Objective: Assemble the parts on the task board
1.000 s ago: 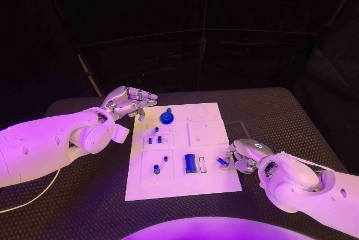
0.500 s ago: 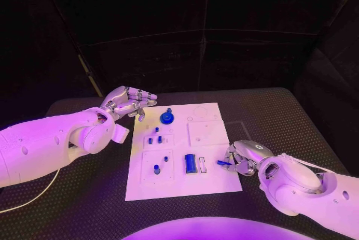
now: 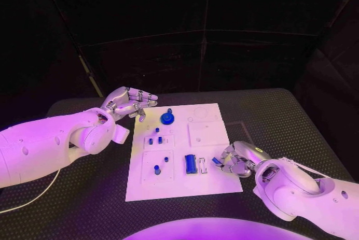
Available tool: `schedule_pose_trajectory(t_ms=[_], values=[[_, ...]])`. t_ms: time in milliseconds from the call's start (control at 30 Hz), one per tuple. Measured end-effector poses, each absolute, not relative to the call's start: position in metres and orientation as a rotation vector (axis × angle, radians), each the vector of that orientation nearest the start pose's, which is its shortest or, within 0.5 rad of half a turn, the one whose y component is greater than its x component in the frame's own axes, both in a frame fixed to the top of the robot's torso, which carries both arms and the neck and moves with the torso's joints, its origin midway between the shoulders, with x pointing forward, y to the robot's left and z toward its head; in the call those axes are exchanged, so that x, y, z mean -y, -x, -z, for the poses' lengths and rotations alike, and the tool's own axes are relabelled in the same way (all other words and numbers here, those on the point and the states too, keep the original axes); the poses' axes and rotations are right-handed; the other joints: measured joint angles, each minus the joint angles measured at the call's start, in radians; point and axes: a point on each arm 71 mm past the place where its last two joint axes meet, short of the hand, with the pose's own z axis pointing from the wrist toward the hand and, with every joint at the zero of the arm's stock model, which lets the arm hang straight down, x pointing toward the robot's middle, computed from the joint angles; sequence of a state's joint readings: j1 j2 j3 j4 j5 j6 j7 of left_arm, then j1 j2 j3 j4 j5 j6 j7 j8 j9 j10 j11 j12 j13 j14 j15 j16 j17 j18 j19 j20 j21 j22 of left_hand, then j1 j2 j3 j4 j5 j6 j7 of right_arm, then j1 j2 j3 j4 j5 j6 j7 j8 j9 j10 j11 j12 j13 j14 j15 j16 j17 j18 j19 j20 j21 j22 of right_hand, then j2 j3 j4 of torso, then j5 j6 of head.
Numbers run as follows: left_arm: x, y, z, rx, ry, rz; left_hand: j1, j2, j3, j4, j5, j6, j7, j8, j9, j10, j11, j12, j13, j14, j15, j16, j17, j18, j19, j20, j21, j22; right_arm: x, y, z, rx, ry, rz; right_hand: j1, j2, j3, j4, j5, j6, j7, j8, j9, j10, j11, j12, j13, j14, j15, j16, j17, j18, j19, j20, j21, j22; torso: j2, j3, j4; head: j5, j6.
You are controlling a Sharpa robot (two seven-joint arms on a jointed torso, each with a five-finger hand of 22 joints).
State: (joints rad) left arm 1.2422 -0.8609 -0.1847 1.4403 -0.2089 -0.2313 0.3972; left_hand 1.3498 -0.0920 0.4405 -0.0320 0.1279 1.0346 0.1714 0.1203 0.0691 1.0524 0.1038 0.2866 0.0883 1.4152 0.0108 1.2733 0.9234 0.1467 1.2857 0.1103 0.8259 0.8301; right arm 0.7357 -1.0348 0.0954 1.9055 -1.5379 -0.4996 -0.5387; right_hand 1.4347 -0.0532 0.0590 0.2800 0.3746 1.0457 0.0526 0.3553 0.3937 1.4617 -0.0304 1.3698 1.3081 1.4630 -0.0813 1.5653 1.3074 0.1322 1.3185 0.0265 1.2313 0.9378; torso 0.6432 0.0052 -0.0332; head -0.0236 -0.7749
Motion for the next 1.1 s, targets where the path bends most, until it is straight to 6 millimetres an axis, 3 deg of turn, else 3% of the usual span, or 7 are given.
schedule_pose_trajectory(t_ms=[133, 267, 333, 1100], values=[[-0.237, -0.489, 0.211, -1.595, 0.868, 1.410, 0.000, 0.000, 0.000, 0.000, 0.000, 0.000, 0.000, 0.000, 0.000, 0.000, 0.000, 0.000, 0.000, 0.000, 0.000, 0.000, 0.000, 0.000, 0.000, 0.000, 0.000, 0.000, 0.205, -0.342, 0.282, -1.901, -0.321, -0.535, -0.011, -0.003, 0.003, 0.003, 0.010, 0.002, -0.002, 0.000, 0.012, 0.002, -0.002, 0.000, 0.000, 0.000, 0.000, 0.000, 0.000, 0.000, 0.004, -0.004, 0.003, 0.000, 0.000, -0.0004, 0.0000, 0.000, 0.000], [-0.237, -0.489, 0.211, -1.595, 0.868, 1.411, 0.000, 0.000, 0.000, 0.000, 0.000, 0.000, 0.000, 0.000, 0.000, 0.000, 0.000, 0.000, 0.000, 0.000, 0.000, 0.000, 0.000, 0.000, 0.000, 0.000, 0.000, 0.000, 0.199, -0.344, 0.285, -1.910, -0.354, -0.559, -0.065, -0.008, -0.005, 0.012, 0.089, 0.011, -0.005, 0.004, 0.019, 0.005, -0.005, 0.008, -0.001, 0.000, 0.000, 0.000, 0.000, 0.000, 0.004, -0.004, 0.004, 0.002, 0.001, -0.0007, 0.0000, 0.000, -0.001], [-0.237, -0.489, 0.211, -1.595, 0.868, 1.411, 0.000, 0.000, 0.000, 0.000, 0.000, 0.000, 0.000, 0.000, 0.000, 0.000, 0.000, 0.000, 0.000, 0.000, 0.000, 0.000, 0.000, 0.000, 0.000, 0.000, 0.000, 0.000, 0.195, -0.345, 0.287, -1.916, -0.369, -0.572, -0.090, -0.010, -0.021, 0.011, 0.111, 0.014, -0.008, 0.008, 0.022, 0.005, 0.002, 0.008, 0.000, 0.000, 0.000, 0.000, 0.000, 0.000, 0.004, -0.004, 0.004, 0.003, 0.001, -0.0010, 0.0000, 0.000, 0.001], [-0.236, -0.489, 0.211, -1.597, 0.867, 1.414, 0.000, 0.000, 0.000, 0.000, 0.000, 0.000, 0.000, 0.000, 0.000, 0.000, 0.000, 0.005, 0.000, 0.000, 0.000, 0.000, 0.000, 0.000, 0.000, 0.000, 0.000, 0.000, 0.176, -0.350, 0.297, -1.964, -0.446, -0.630, -0.104, -0.012, -0.033, 0.010, 0.111, 0.017, -0.011, 0.011, 0.021, 0.005, 0.002, 0.013, 0.000, 0.000, 0.000, 0.000, 0.000, 0.000, 0.004, -0.004, 0.004, 0.004, 0.000, 0.0004, -0.0010, 0.008, -0.005]])
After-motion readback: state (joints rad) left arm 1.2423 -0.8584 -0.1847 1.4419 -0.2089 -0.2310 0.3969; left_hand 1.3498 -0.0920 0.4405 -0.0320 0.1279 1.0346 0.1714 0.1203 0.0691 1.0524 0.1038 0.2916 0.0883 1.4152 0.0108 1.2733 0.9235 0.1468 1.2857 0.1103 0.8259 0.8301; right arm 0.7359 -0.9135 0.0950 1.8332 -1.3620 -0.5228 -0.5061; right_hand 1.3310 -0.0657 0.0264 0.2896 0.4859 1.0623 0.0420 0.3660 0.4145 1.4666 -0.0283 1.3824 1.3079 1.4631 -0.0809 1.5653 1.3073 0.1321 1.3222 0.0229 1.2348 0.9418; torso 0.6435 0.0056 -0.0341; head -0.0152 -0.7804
